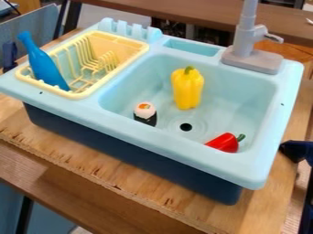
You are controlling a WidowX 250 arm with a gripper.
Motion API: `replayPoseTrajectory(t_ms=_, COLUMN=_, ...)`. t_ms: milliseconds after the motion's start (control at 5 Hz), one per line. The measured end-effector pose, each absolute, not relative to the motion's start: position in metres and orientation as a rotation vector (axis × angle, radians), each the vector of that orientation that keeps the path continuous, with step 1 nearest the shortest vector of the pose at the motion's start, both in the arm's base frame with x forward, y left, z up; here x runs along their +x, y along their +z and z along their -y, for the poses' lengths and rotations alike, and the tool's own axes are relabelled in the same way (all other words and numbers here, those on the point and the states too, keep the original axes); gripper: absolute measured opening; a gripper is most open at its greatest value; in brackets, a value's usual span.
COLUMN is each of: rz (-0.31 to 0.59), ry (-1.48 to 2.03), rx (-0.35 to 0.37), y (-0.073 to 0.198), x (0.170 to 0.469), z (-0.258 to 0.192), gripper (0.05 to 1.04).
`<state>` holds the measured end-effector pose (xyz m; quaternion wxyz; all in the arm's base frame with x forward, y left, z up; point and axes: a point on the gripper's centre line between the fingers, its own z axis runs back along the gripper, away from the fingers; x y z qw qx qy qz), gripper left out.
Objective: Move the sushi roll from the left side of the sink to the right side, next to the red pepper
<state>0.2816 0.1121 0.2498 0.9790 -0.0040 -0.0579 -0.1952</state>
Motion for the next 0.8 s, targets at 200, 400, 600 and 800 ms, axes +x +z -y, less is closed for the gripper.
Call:
replayPoseTrajectory(t_ms=200, rz=0.099, ry=-0.383, rx=-0.029, y=0.240, x=0.284, z=-0.111, gripper=1.000)
replayPoseTrajectory(t_ms=400, rz=0.124, ry=-0.327, rx=-0.068, y=0.224, x=0.281, z=-0.077, gripper=1.000)
replayPoseTrajectory(t_ms=600, rz=0.174, ry=-0.300, rx=-0.059, y=0.218, x=0.276, z=-0.041, gripper=1.000)
replayPoseTrajectory(t_ms=800, rz=0.181, ry=-0.322, rx=-0.024, y=0.202, x=0.276, z=-0.014, gripper=1.000)
